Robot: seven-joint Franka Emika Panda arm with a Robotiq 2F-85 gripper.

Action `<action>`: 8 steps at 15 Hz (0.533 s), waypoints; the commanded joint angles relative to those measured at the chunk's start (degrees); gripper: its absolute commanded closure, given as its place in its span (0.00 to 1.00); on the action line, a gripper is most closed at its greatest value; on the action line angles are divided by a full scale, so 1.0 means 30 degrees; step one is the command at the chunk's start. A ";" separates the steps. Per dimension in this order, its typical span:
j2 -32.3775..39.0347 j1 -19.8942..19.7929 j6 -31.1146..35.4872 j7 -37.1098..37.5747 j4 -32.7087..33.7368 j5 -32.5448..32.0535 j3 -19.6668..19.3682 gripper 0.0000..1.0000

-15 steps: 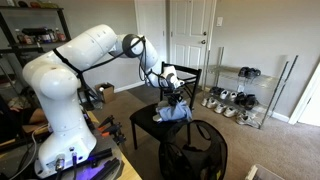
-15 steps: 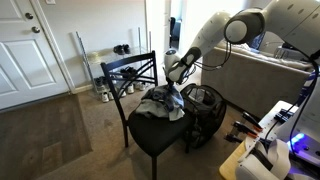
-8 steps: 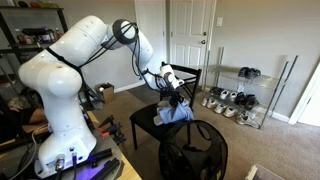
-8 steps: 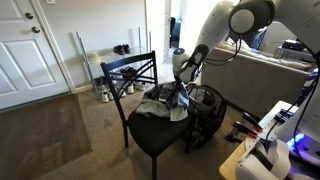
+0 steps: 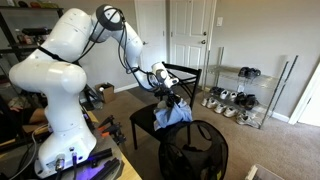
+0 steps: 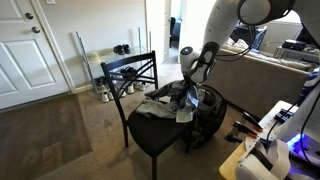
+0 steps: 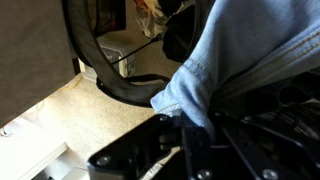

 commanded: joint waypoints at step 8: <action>-0.1508 0.5879 0.1828 0.2712 -0.4942 0.2113 -0.6042 0.98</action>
